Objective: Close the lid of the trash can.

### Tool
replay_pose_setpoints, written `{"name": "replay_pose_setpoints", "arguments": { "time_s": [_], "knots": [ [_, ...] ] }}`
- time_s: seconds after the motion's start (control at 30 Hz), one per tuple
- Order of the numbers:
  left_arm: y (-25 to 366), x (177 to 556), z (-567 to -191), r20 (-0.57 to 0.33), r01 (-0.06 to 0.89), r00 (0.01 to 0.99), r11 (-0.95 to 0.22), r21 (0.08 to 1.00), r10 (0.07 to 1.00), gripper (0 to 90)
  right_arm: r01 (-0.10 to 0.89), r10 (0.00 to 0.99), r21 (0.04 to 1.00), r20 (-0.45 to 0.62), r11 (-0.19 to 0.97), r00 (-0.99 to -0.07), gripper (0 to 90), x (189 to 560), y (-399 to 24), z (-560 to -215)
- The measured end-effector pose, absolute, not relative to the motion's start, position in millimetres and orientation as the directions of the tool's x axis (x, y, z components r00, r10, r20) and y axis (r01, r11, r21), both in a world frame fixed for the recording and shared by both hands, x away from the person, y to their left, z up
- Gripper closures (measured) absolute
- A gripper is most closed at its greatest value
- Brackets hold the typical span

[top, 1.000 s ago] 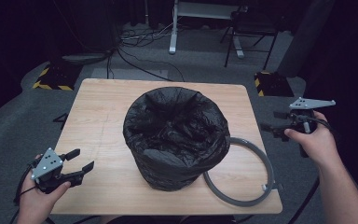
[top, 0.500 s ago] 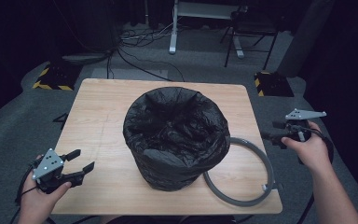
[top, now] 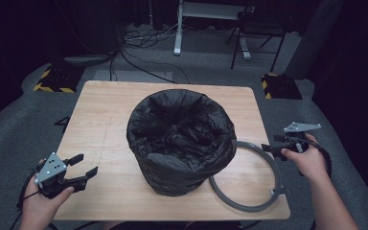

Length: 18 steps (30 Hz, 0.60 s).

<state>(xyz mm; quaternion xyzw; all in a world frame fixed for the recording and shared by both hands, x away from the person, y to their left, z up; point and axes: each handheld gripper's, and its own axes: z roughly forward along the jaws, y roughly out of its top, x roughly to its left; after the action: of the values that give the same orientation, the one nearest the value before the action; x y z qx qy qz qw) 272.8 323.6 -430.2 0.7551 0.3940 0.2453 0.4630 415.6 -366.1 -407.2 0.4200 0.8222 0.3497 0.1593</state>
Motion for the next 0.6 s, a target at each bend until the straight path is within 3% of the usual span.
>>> {"name": "replay_pose_setpoints", "arguments": {
  "time_s": [0.33, 0.6],
  "knots": [
    [324, 273, -431, 0.000, 0.370, 0.568, -0.255, 0.893, 0.823, 31.3, 0.601, 0.799, 0.681, 0.038, 0.419, -0.600, 30.9, 421, -369, -445],
    [325, 274, -431, 0.001, 0.368, 0.570, -0.256, 0.894, 0.822, 31.2, 0.629, 0.806, 0.645, 0.034, 0.435, -0.591, 43.2, 422, -371, -468]
  ]
}}
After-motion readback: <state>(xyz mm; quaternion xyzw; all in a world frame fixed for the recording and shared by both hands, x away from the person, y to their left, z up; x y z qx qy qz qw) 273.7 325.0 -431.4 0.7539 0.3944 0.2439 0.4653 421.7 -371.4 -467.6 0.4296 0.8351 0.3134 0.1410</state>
